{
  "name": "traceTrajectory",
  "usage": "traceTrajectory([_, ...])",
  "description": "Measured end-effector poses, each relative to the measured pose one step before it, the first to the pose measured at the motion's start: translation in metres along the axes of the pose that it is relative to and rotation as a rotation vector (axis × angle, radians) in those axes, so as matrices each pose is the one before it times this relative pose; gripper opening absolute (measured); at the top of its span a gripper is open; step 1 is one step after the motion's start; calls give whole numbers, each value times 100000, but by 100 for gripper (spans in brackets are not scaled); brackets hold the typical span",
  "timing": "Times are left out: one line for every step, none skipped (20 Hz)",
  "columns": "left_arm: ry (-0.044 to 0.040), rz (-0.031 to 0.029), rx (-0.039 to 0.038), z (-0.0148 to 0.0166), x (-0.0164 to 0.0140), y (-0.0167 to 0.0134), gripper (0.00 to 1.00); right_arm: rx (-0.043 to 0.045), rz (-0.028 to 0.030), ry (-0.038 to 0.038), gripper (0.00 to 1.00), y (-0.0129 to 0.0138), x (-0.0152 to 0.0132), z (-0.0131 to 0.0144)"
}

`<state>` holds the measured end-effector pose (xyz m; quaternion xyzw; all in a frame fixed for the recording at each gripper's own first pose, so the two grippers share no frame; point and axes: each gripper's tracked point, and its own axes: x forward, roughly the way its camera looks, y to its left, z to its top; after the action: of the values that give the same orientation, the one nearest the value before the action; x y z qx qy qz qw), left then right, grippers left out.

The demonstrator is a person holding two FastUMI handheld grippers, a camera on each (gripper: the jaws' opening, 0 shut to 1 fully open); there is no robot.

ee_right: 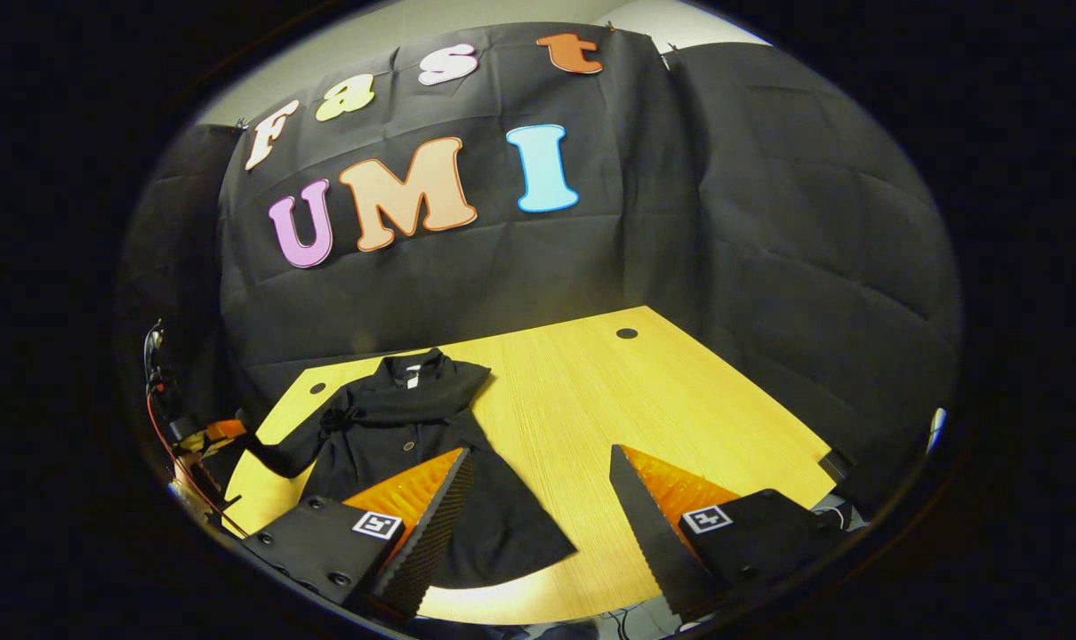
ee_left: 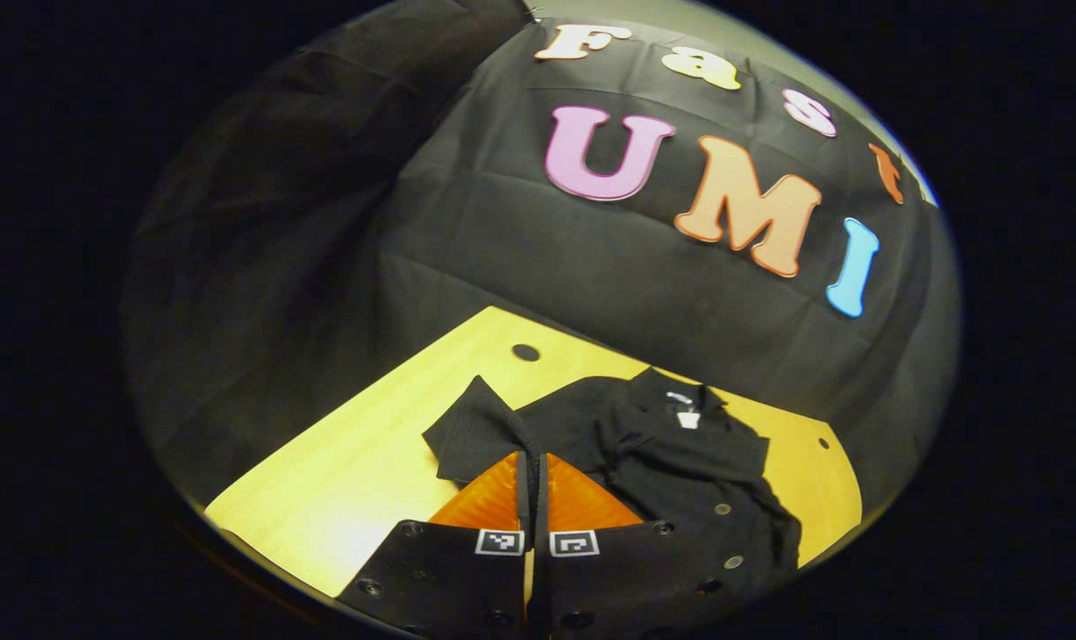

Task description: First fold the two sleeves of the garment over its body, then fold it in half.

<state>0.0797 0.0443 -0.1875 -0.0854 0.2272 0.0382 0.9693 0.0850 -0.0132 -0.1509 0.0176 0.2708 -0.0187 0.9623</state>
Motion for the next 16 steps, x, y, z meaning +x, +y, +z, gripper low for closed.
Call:
traceTrajectory([-1047,-2803,443,574,559,-1636,0,-146,-1089,218,98,-291,-116,-145])
traceTrajectory([-806,-2829,454,350,622,-1461,0,-457,-1136,304,98,-374,-233,-275])
traceTrajectory([-599,-2544,794,239,787,-1559,0,-381,-1072,182,98,-286,-167,-130])
traceTrajectory([-857,-2385,813,38,877,-1341,0,-49,-842,50,98,-319,-192,-143])
traceTrajectory([-646,-2603,757,341,774,-1543,0,417,-781,132,98,-245,-89,-17])
traceTrajectory([-699,-2933,1025,146,709,-1474,0,850,-536,99,98,-129,-100,-218])
traceTrajectory([-458,-2458,1468,179,848,-1455,0,1085,-521,389,98,-104,-75,-146])
traceTrajectory([-36,-2250,1514,-66,791,-1272,0,1236,-526,618,98,-182,-47,-354])
traceTrajectory([533,-2154,1191,-166,874,-1389,0,1456,-462,445,98,-90,-119,-238])
traceTrajectory([187,-2393,572,-146,548,-1394,0,1450,-386,148,98,-35,-150,-236])
traceTrajectory([-169,-2516,317,-4,969,-1470,0,1058,-476,-112,98,-32,-25,-116])
traceTrajectory([-169,-2369,583,-67,744,-1287,0,707,-735,106,95,-122,-36,-263])
traceTrajectory([271,-2225,873,-187,740,-1189,0,253,-632,196,99,-113,-47,-146])
traceTrajectory([683,-2015,1314,-347,775,-1111,0,94,-550,296,99,-57,-53,-186])
traceTrajectory([665,-1639,1344,-339,741,-891,0,321,94,765,95,72,-22,-240])
traceTrajectory([748,-1872,493,-282,648,-1018,0,521,259,765,98,48,-196,-393])
